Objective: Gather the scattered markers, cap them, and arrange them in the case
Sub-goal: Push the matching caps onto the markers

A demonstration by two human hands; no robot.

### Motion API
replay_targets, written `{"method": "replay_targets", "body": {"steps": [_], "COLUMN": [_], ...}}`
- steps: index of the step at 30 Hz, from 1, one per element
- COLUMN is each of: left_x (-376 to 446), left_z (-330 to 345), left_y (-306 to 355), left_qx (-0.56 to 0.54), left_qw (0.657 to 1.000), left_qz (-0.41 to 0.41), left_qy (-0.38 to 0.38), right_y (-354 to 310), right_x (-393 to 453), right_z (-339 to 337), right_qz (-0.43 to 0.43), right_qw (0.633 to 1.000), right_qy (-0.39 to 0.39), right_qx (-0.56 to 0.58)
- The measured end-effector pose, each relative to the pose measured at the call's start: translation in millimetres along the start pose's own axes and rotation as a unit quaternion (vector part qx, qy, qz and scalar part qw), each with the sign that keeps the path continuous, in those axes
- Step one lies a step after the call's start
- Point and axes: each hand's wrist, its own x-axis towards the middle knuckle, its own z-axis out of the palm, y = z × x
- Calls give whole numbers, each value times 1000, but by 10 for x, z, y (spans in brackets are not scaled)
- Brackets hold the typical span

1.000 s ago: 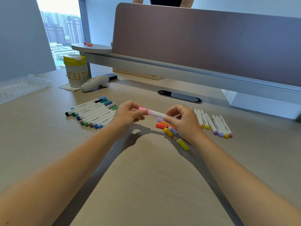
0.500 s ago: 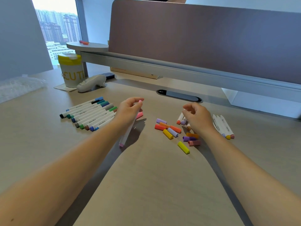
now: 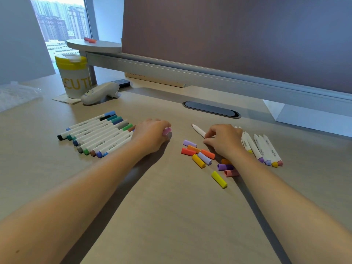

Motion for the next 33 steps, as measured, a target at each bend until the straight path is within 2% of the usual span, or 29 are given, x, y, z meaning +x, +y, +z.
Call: {"method": "replay_targets", "body": {"steps": [6,10,18,26,29,33], "left_x": [-30,-70,-85,-11,-49,-167], "left_z": [-43,-76,18,29,16,-53], "left_y": [144,440,970,1029,1003,910], "left_qx": [-7,-21,27,93,57,-89], "left_qw": [999,994,987,979,988,994], "left_qz": [51,95,92,80,82,55], "left_qy": [-2,-52,-127,-166,-116,-13], "right_y": [21,102,319,412,404,352], "right_x": [-28,-76,-335,-444,-471,-536], "right_z": [-107,-274,-487,-469,-456,-425], "right_qz": [4,41,42,40,35,26], "right_qw": [990,964,953,949,951,948], "right_qy": [30,47,64,70,73,64], "right_qx": [138,258,293,304,298,310]}}
